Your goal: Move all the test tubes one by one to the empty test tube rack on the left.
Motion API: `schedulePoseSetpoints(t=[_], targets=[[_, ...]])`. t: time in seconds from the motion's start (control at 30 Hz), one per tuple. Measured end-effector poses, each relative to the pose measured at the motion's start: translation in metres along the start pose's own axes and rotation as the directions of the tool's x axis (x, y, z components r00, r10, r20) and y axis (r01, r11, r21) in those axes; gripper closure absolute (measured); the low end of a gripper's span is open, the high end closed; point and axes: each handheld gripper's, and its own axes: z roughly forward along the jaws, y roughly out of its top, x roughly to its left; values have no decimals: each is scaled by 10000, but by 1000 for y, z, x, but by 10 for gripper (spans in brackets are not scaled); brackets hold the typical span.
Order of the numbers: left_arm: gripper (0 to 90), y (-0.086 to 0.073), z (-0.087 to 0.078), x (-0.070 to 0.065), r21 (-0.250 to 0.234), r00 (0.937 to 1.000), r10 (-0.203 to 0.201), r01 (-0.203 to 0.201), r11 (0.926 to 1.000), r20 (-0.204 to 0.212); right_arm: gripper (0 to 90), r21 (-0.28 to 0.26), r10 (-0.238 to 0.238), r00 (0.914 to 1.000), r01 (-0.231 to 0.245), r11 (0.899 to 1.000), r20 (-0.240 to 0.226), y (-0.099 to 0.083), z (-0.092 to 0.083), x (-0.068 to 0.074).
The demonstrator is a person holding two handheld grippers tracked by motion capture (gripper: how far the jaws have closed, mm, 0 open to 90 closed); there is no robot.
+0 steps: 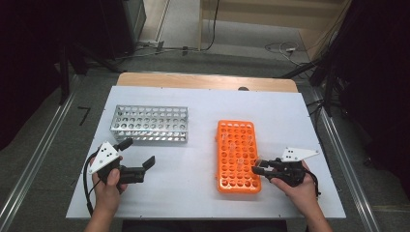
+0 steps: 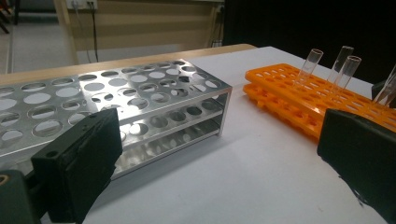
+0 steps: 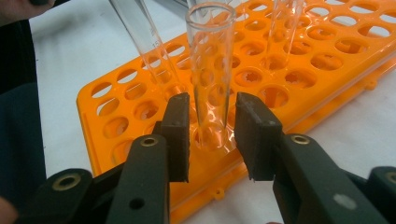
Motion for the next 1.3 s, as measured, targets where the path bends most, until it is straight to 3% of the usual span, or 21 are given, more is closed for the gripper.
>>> schedulePoseSetpoints(t=[0.13,0.27,0.5,0.7,0.97,1.1,1.2,1.3], targets=[[0,0,0,0,-7,10000,32,-32,10000,2,657,-88,-418,9985,422,9991,352,-2,1,4],[0,0,0,-1,3,10000,36,-36,10000,1,728,-114,-592,9974,597,9981,410,-1,4,7],[0,0,0,-2,38,10000,56,-57,10000,19,735,-30,-141,9997,142,9999,211,1,3,3],[0,1,0,-4,22,10000,83,-84,10000,48,735,79,-185,9992,182,9998,349,4,1,5],[0,2,-1,-5,-4,10000,76,-76,10000,41,737,-350,109,9986,-91,9993,511,16,-11,7],[0,3,0,-7,23,10000,9,-9,10000,-55,737,-527,132,9966,-89,9986,809,21,-16,7],[0,5,1,-9,103,9999,85,-85,9999,-71,738,-776,521,9949,-454,9959,866,25,-22,6],[0,7,2,-12,82,9999,155,-155,9998,9,738,-920,455,9944,-367,9951,956,30,-27,7]])
